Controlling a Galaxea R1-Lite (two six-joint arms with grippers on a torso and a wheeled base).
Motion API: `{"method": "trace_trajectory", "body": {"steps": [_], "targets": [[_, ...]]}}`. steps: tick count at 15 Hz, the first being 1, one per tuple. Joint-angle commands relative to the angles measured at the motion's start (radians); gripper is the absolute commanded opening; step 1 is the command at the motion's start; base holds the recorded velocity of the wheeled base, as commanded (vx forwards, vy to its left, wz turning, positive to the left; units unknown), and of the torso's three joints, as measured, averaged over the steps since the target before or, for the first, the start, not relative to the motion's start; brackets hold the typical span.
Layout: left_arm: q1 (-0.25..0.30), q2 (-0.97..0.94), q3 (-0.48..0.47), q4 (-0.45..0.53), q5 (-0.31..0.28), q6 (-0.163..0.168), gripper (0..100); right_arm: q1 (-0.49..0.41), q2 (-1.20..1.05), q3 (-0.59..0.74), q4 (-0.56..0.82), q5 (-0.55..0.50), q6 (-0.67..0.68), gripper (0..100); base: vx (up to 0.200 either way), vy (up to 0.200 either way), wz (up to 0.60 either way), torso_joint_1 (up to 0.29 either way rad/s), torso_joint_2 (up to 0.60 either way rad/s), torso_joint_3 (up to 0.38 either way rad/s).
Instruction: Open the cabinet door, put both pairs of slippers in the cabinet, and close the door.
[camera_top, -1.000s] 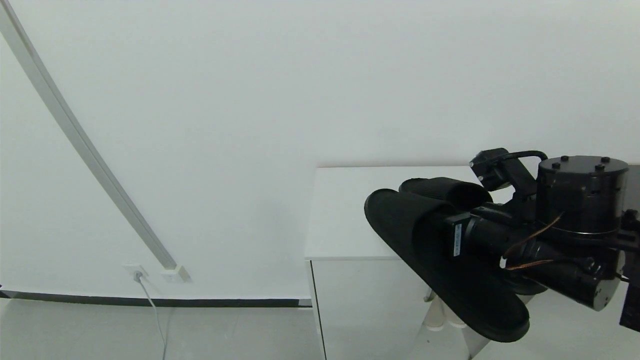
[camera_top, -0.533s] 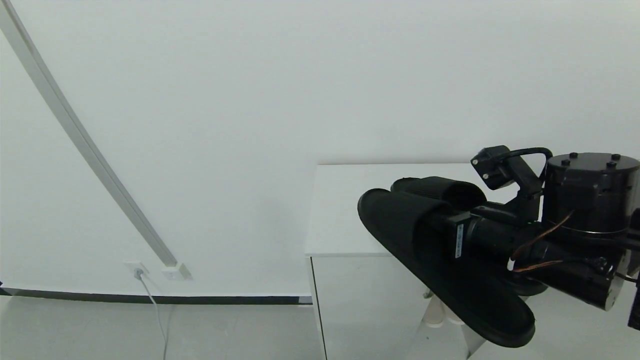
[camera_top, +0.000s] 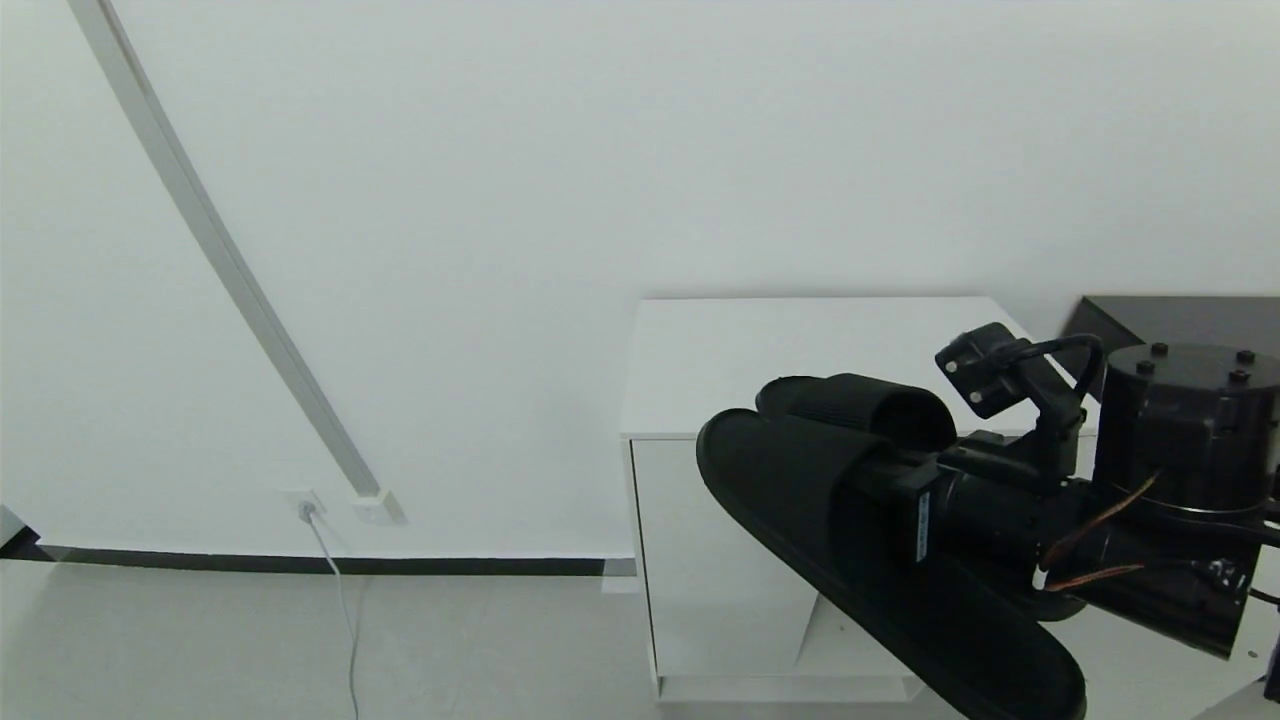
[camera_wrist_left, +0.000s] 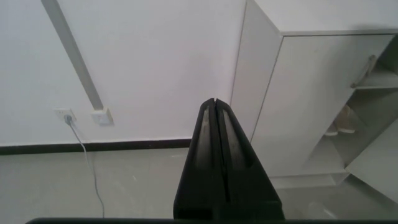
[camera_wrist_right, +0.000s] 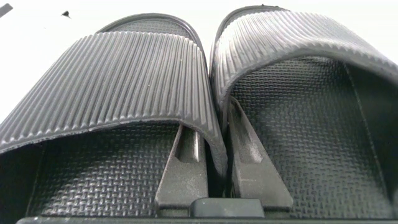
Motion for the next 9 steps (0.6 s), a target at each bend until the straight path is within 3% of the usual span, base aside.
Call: {"method": "trace_trajectory", "body": {"steps": [1, 9], "targets": [[0.000, 0.001, 0.000, 0.001, 0.000, 0.000, 0, 0.001, 0.002, 0.035, -0.024, 0.004, -0.030, 0, 0.000, 0.000, 0.00, 0.000, 0.00, 0.000], [0.000, 0.001, 0.000, 0.001, 0.000, 0.000, 0, 0.001, 0.015, 0.150, -0.177, 0.027, -0.224, 0, 0.000, 0.000, 0.00, 0.000, 0.00, 0.000]]}}
